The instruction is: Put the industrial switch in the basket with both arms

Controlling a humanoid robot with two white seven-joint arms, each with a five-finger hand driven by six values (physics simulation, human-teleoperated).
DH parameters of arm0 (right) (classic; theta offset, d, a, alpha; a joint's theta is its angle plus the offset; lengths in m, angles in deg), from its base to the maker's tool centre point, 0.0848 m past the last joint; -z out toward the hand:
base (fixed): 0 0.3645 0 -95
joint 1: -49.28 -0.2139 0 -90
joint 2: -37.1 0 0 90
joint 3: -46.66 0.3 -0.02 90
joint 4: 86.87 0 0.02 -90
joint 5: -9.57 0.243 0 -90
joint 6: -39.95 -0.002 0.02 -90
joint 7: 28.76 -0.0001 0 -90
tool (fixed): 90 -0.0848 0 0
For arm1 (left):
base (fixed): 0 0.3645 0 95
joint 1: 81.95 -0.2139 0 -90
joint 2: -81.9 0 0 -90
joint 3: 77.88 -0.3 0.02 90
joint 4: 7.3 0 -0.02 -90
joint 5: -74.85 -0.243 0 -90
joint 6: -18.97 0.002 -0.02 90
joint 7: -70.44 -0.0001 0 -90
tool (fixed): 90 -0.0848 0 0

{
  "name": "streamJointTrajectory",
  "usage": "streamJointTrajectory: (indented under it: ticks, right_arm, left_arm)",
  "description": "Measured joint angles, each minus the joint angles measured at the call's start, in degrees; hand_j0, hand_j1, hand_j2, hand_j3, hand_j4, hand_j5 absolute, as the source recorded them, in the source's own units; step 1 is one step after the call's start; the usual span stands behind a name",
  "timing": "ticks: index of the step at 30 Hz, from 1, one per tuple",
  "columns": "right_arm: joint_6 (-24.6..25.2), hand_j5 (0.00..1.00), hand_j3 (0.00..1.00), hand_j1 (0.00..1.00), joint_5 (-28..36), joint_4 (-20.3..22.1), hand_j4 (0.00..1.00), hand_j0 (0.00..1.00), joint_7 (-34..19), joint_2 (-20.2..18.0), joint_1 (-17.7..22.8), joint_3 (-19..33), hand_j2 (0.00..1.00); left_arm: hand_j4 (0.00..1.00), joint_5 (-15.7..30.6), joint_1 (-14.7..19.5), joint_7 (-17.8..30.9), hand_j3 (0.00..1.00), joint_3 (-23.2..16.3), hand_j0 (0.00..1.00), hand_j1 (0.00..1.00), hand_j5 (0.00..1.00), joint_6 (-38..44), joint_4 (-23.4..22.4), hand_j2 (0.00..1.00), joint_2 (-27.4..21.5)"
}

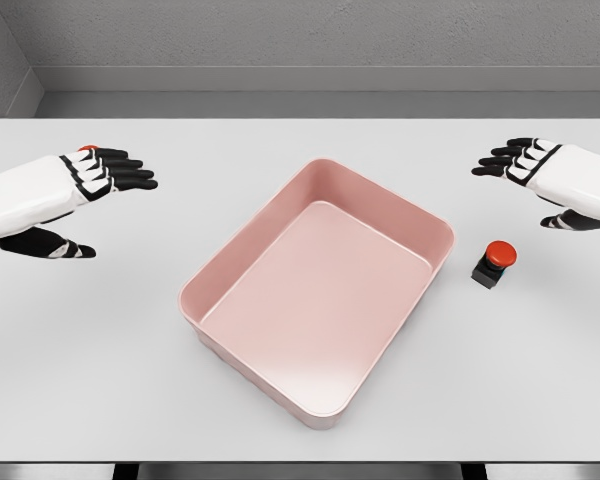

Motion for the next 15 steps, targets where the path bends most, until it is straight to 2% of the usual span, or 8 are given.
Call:
streamJointTrajectory:
  ticks: [3,6,7,8,10,12,13,15]
  right_arm:
    - [0.0,1.0,1.0,1.0,0.0,-0.1,1.0,1.0,-0.1,-0.3,0.1,0.0,1.0]
    - [0.0,1.0,1.0,1.0,-0.6,-0.4,1.0,1.0,-0.1,-1.0,0.4,0.1,1.0]
    - [0.0,1.0,1.0,1.0,-0.8,-0.4,1.0,1.0,-0.1,-1.3,0.4,0.0,1.0]
    - [0.0,1.0,1.0,1.0,-1.0,-0.6,1.0,1.0,-0.2,-1.5,0.6,0.0,1.0]
    - [0.0,1.0,1.0,1.0,-1.2,-0.7,1.0,1.0,-0.1,-1.7,0.6,-0.7,1.0]
    - [0.0,1.0,1.0,1.0,-1.3,-0.9,1.0,1.0,-0.1,-1.8,0.5,-1.2,1.0]
    - [0.0,1.0,1.0,1.0,-1.3,-0.9,1.0,1.0,-0.1,-1.8,0.6,-1.5,1.0]
    - [0.0,1.0,1.0,1.0,-1.4,-1.0,1.0,1.0,-0.1,-1.8,0.7,-2.1,1.0]
  left_arm:
    - [1.0,0.0,0.8,0.0,1.0,-0.2,1.0,1.0,1.0,0.0,0.0,1.0,-0.1]
    - [1.0,-0.2,6.8,0.2,1.0,-1.8,1.0,1.0,1.0,0.0,-2.6,1.0,-0.1]
    - [1.0,-0.3,9.8,0.3,1.0,-2.9,1.0,1.0,1.0,0.0,-3.8,1.0,0.0]
    - [1.0,-0.1,13.4,0.4,1.0,-4.6,1.0,1.0,1.0,0.4,-4.8,1.0,0.5]
    - [1.0,-0.7,16.2,0.5,1.0,-8.3,1.0,1.0,1.0,2.4,-6.6,1.0,2.2]
    - [1.0,-1.1,20.7,1.1,1.0,-11.7,1.0,1.0,1.0,3.9,-10.1,1.0,4.6]
    - [1.0,-1.0,21.9,2.9,1.0,-13.3,1.0,1.0,1.0,5.4,-11.4,1.0,5.8]
    - [1.0,-1.1,22.7,9.7,1.0,-15.3,1.0,1.0,1.0,10.5,-13.0,1.0,8.4]
